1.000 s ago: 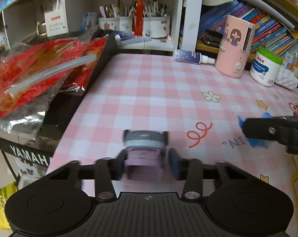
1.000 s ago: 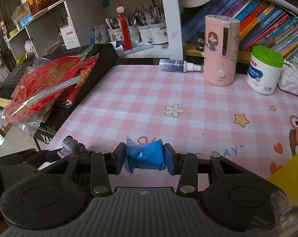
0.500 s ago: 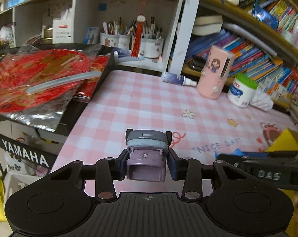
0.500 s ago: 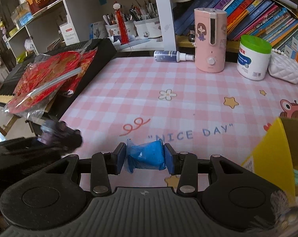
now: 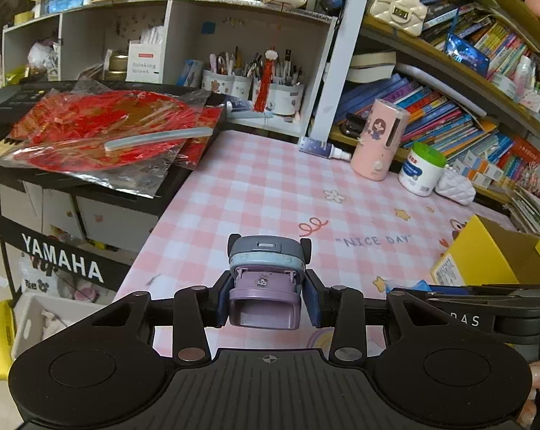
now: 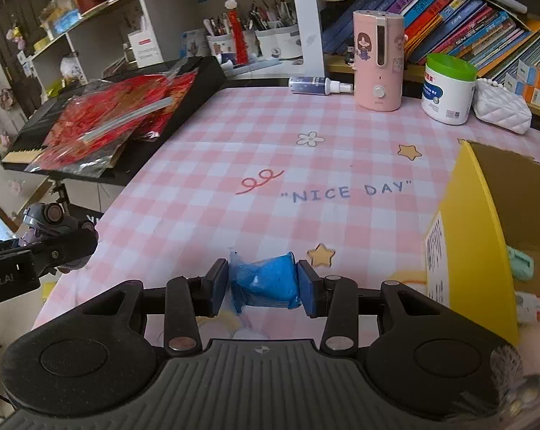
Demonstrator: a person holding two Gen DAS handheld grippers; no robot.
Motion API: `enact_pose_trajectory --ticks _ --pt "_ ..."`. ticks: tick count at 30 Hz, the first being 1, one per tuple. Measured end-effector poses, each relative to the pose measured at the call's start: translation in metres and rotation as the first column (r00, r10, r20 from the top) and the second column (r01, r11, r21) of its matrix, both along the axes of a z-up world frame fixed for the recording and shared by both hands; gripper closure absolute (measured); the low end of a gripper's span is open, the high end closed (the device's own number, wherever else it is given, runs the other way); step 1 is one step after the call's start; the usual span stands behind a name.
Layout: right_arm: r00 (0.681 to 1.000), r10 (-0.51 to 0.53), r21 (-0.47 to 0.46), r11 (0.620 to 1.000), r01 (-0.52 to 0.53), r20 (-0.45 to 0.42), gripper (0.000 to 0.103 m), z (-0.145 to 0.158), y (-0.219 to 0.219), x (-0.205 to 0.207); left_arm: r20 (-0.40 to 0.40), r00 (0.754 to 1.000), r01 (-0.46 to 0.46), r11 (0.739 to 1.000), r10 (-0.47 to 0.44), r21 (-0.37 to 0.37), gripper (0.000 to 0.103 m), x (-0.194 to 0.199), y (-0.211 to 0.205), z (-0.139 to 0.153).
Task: Organize objects
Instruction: 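Carry the toy car in the left tool and blue object in the right tool over the yellow box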
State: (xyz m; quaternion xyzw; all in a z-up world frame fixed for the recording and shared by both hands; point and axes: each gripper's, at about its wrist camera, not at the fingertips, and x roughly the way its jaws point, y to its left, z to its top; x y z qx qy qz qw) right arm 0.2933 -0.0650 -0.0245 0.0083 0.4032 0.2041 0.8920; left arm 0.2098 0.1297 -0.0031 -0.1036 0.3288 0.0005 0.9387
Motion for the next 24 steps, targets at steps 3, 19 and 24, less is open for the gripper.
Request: enact_pose_trajectory --ticks 3,19,24 --pt "1.0 0.009 -0.005 1.0 -0.009 0.01 0.064 0.003 -0.001 -0.014 0.014 1.0 -0.003 1.0 0.003 0.0 0.065 -0.013 -0.001 0.003" --pt "1.0 -0.003 -0.004 1.0 0.003 0.029 0.064 0.009 -0.001 -0.087 0.048 0.999 0.013 1.0 -0.012 -0.01 0.065 -0.083 0.0 0.008" --pt "0.999 -0.014 -0.002 1.0 0.015 0.039 0.065 0.011 0.0 -0.118 0.047 0.999 0.014 1.0 -0.013 -0.014 0.065 -0.116 0.003 0.007"
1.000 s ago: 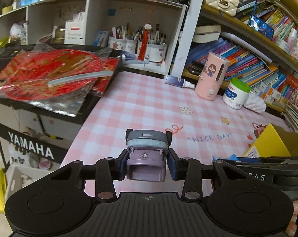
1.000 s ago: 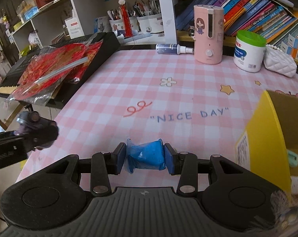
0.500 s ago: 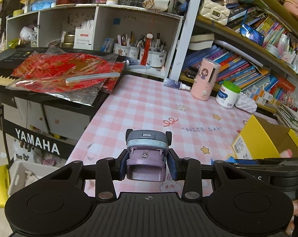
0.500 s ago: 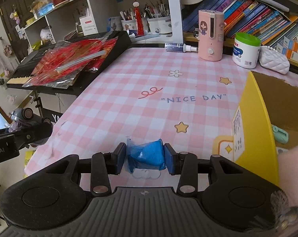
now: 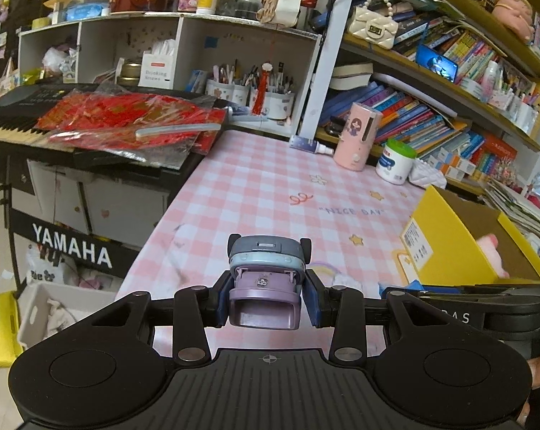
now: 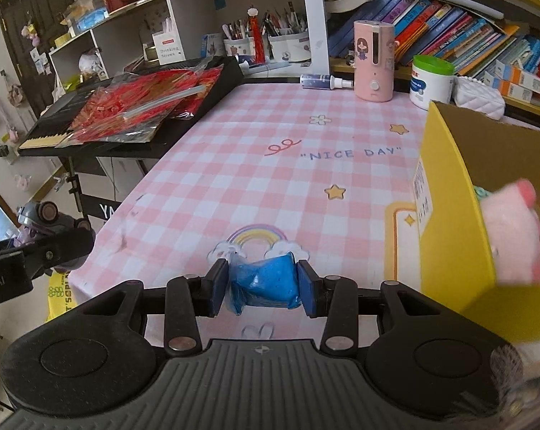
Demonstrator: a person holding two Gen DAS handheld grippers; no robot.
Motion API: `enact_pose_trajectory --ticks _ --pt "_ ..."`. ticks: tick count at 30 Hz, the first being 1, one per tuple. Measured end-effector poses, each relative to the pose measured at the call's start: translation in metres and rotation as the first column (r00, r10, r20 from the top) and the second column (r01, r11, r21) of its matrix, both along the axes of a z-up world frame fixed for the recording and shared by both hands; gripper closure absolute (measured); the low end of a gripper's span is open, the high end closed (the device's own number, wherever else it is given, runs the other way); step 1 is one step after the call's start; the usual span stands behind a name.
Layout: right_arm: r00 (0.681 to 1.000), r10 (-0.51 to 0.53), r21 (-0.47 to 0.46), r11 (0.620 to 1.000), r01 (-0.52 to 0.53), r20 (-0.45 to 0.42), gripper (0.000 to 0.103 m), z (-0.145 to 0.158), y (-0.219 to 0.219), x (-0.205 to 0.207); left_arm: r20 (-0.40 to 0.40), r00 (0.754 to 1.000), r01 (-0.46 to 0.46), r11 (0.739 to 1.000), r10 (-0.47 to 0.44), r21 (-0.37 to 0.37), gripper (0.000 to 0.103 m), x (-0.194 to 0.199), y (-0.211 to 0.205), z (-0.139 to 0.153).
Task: Organize objects
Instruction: 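Carry the toy car in the left tool and blue object in the right tool over the yellow box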
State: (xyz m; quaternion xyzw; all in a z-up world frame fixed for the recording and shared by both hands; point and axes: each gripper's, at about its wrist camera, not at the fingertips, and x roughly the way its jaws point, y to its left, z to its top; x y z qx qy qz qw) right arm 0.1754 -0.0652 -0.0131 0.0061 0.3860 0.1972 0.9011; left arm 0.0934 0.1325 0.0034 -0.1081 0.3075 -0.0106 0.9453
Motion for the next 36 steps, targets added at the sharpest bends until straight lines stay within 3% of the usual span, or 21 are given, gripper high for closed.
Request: enact_pose_trajectory --ticks 17,28,36 --pt "0.998 -0.059 0.026 0.998 0.059 -0.011 0.065 -0.006 -0.011 -0.103 -0.027 0.997 0.067 0.998 -0.067 0.006 0.065 -0.084 -0.005 -0.005" --pt "0.984 -0.173 0.024 0.984 0.174 -0.046 0.065 -0.012 -0.042 -0.135 -0.038 0.982 0.188 0.982 -0.188 0.0 0.065 -0.092 -0.033 -0.009" --pt "0.961 -0.27 0.011 0.963 0.271 -0.053 0.065 -0.014 -0.076 -0.149 -0.035 0.957 0.289 0.957 -0.288 -0.003 0.065 -0.085 -0.067 -0.011"
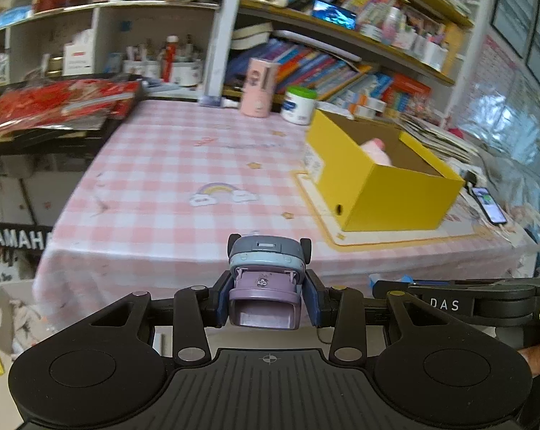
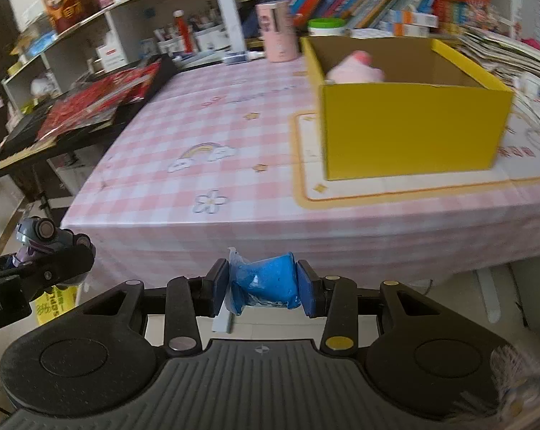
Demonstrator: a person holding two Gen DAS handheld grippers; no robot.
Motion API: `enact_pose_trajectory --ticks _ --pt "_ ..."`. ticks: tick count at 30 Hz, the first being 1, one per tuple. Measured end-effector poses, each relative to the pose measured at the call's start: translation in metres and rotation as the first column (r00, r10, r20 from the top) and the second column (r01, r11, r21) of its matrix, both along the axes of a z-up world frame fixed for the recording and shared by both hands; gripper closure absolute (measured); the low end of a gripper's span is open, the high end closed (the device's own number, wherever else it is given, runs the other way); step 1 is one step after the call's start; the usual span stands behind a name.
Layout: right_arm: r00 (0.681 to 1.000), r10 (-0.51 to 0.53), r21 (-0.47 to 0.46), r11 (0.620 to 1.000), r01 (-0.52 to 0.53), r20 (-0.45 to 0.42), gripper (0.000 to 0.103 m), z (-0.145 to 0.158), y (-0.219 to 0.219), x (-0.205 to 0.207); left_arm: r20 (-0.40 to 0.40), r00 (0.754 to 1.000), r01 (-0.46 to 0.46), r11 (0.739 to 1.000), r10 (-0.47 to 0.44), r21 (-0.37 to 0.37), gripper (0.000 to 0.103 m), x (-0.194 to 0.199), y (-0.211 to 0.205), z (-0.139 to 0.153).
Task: Organize objects
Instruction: 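Carry the toy car in the left tool and blue object in the right tool over the yellow box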
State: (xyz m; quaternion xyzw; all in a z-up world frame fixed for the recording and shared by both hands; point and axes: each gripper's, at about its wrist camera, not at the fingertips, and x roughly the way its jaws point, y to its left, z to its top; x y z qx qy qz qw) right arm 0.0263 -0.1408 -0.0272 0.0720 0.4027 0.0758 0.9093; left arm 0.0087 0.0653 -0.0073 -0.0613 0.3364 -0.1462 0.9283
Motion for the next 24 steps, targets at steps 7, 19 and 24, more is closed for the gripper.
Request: enact_pose_trajectory --ticks 7,19,24 --pt "0.996 -0.088 0.007 0.996 0.088 -0.011 0.065 -0.003 -0.034 -0.005 -0.004 0.997 0.079 0.997 -0.079 0.007 0.065 0.01 -0.034 -0.001" --pt "0.989 -0.144 0.009 0.989 0.144 -0.015 0.065 0.002 -0.087 0.014 0.002 0.993 0.121 0.993 -0.122 0.007 0.065 0.041 -0.085 0.006" --pt "0.986 -0.167 0.015 0.986 0.167 0.004 0.065 0.01 -0.111 0.032 0.04 0.994 0.104 0.995 -0.103 -0.006 0.065 0.058 -0.101 0.018"
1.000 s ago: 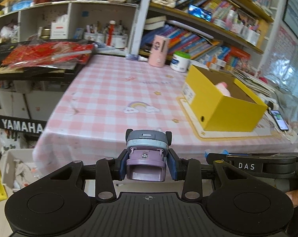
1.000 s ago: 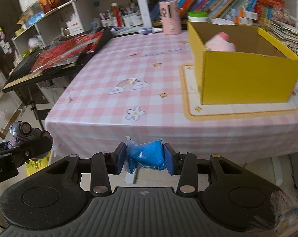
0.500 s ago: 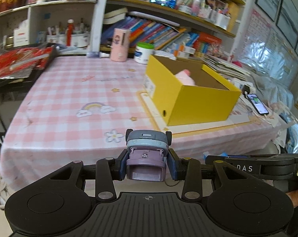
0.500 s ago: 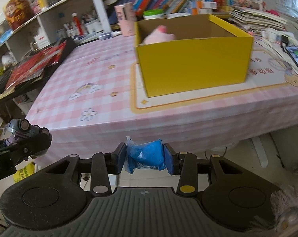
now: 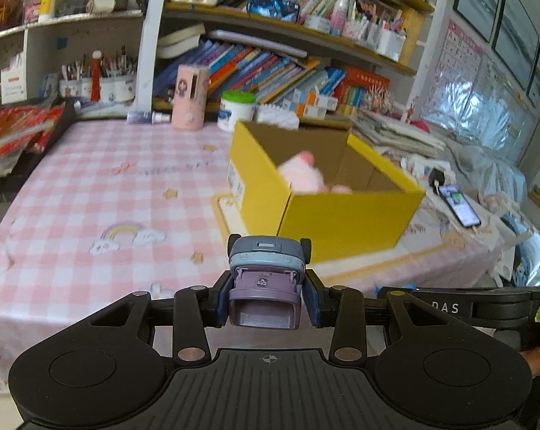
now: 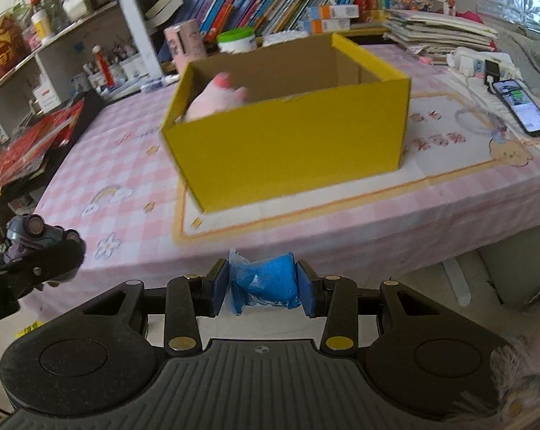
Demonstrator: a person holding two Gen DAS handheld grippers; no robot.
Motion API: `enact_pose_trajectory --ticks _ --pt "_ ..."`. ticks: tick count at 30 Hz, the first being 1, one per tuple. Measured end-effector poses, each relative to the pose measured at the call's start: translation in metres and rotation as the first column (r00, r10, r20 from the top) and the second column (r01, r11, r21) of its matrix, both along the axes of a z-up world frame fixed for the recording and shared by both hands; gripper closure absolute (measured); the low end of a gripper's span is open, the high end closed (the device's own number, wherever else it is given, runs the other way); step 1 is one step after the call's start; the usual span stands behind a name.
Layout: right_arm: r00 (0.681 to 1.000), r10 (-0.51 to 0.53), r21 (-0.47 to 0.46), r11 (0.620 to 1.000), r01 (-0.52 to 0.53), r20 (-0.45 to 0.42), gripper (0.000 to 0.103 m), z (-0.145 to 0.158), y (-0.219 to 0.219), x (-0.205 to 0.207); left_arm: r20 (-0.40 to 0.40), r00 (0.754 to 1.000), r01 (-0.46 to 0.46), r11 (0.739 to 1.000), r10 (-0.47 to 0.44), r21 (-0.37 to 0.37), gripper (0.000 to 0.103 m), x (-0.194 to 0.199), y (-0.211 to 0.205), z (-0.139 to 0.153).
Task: Organize objects
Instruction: 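Carry the toy car in the left tool and blue object in the right tool over the yellow box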
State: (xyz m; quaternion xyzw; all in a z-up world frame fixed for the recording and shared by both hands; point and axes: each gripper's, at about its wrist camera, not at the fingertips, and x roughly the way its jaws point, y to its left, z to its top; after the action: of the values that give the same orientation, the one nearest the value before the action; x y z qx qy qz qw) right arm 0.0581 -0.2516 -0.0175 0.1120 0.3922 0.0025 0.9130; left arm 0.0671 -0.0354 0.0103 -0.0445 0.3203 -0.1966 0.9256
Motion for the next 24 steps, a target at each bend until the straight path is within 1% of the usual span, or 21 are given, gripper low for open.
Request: enact_pose_trajectory --ticks 7,11,16,20,24 --pt "0.996 -0.01 -0.007 1.0 0.011 0.084 0.065 0.022 -0.034 0.03 0.081 0.997 -0.006 1.0 0.007 -0.011 0.065 0.03 -0.029 0.021" --pt "0.989 0.004 -0.016 1.0 -0.001 0.147 0.066 0.039 -0.052 0.051 0.125 0.992 -0.001 1.0 0.003 -0.016 0.065 0.051 -0.049 0.031" --pt "0.978 0.034 -0.032 0.999 -0.028 0.206 0.066 0.056 -0.072 0.087 0.167 0.986 0.001 1.0 0.002 -0.015 0.065 0.08 -0.075 0.041" --pt "0.973 0.076 -0.046 0.997 -0.067 0.218 0.066 0.06 -0.083 0.121 0.182 0.983 -0.015 1.0 0.015 0.002 0.065 0.105 -0.091 0.044" --pt "0.97 0.135 -0.075 0.99 -0.122 0.201 0.066 0.055 -0.088 0.155 0.163 0.986 -0.043 0.999 0.039 0.019 0.065 0.134 -0.103 0.041"
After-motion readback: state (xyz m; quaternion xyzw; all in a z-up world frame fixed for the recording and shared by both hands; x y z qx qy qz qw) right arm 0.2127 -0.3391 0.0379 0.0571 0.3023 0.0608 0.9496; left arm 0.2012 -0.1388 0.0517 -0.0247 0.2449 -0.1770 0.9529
